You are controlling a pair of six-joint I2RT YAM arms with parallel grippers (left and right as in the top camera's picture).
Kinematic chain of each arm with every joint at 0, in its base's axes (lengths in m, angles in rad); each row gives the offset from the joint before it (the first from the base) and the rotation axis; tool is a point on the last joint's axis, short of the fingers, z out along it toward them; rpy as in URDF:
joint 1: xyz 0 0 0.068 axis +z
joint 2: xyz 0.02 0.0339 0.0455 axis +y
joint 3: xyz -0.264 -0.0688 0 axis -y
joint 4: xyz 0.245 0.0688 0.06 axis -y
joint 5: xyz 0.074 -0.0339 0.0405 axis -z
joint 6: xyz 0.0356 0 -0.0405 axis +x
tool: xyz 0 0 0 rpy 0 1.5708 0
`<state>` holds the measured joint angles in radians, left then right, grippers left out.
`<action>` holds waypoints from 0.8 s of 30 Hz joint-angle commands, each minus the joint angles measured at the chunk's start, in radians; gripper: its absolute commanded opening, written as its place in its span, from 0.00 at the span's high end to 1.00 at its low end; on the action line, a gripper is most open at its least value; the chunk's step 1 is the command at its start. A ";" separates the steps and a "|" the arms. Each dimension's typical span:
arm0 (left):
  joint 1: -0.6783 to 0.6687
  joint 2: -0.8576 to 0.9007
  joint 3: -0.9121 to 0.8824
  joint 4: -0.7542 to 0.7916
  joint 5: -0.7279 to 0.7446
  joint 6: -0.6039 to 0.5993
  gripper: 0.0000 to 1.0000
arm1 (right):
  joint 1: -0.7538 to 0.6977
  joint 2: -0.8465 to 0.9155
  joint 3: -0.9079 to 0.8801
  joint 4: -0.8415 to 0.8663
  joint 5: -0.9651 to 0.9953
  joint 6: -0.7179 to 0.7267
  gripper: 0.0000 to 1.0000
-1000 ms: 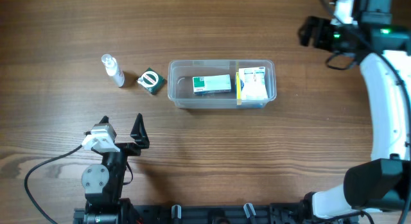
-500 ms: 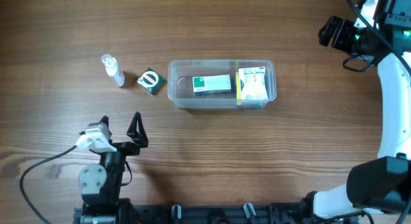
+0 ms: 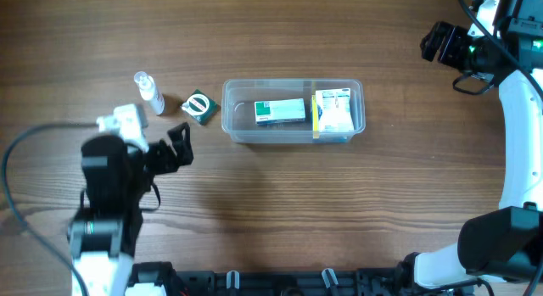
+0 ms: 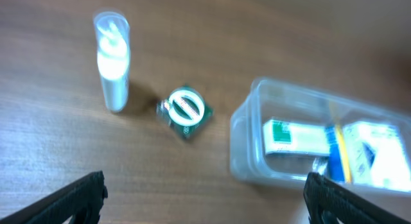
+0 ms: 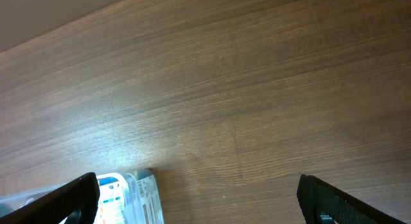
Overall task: Pack container
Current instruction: 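Move left gripper over the green Zam-Buk box and lower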
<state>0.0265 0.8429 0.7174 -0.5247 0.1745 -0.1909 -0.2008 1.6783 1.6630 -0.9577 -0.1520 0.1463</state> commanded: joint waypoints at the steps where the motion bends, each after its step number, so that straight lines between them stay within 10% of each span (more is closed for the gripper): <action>1: 0.006 0.230 0.149 -0.072 0.047 0.133 0.00 | 0.003 0.001 0.005 0.000 0.006 0.014 0.00; 24: 0.004 0.645 0.194 0.240 0.068 0.513 0.00 | 0.003 0.001 0.005 0.000 0.006 0.014 0.00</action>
<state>0.0265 1.4246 0.8959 -0.3138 0.2447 0.2321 -0.2008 1.6783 1.6630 -0.9577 -0.1524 0.1463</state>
